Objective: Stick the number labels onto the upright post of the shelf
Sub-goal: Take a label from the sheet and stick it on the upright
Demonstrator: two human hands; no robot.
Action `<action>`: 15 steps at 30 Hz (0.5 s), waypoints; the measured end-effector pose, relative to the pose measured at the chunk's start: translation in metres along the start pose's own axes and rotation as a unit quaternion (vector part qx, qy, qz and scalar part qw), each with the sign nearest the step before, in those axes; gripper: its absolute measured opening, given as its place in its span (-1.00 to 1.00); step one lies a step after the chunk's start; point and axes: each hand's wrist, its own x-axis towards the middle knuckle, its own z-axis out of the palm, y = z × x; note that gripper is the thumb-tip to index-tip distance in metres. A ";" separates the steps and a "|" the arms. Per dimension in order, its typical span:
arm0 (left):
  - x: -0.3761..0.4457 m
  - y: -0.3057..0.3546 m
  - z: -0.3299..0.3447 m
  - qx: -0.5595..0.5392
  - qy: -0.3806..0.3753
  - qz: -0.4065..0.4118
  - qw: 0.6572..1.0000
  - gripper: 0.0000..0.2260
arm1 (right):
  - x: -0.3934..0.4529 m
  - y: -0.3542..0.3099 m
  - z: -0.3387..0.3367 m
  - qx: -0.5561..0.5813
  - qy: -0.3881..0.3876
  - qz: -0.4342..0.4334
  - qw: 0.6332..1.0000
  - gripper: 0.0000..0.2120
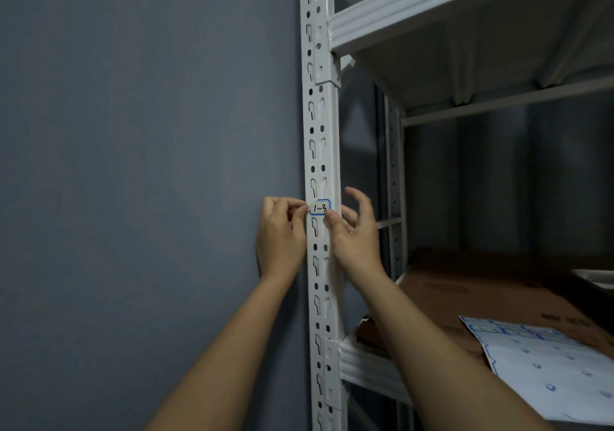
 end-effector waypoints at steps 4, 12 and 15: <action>-0.003 0.001 -0.002 -0.016 -0.001 0.008 1.000 -0.93 | -0.001 -0.002 0.000 0.011 0.000 -0.002 1.000 -0.60; -0.002 0.006 -0.001 0.051 0.000 0.054 0.997 -0.90 | -0.001 -0.001 0.001 0.014 0.001 -0.002 1.000 -0.59; 0.002 0.010 -0.002 0.089 -0.016 0.065 0.994 -0.91 | -0.001 -0.001 0.002 0.016 0.004 -0.005 1.000 -0.59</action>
